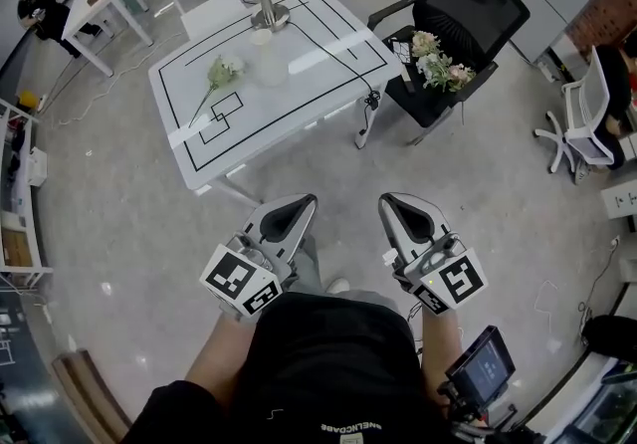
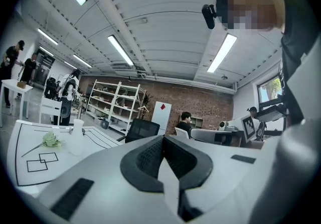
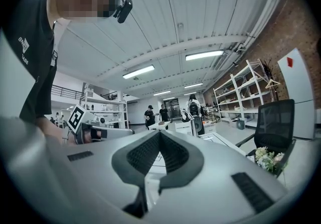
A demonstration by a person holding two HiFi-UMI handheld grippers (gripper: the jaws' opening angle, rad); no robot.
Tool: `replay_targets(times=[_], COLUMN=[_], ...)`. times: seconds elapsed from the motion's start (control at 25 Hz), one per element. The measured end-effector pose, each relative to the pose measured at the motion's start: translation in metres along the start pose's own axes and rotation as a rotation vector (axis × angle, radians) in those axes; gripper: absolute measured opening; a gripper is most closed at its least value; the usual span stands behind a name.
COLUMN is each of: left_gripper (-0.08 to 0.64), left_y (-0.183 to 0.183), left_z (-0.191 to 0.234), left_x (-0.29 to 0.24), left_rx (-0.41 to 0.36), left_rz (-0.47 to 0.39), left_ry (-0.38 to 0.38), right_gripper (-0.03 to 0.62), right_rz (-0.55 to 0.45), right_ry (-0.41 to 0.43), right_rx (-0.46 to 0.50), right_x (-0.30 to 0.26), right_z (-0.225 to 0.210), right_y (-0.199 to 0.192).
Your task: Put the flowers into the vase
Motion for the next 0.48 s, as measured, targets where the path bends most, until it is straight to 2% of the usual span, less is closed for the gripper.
replay_targets(times=[0.48], left_gripper=[0.002], left_y=[0.023], left_z=[0.091], left_x=[-0.034], left_rx=[0.028], left_rz=[0.02], left_ry=[-0.04], right_gripper=[0.002], right_rz=[0.047], right_ry=[-0.036], right_rx=[-0.002], right_x=[-0.083], right_z=[-0.033], right_y=[-0.01])
Point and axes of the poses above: the fingertips, and each gripper's own axes: x backward along the fingers, z to its left, y out of its top, the point moved 6 cm from there along x, backward along the fingers, and after that the axes turned 7 degrees about x, right-handed, at the moved point
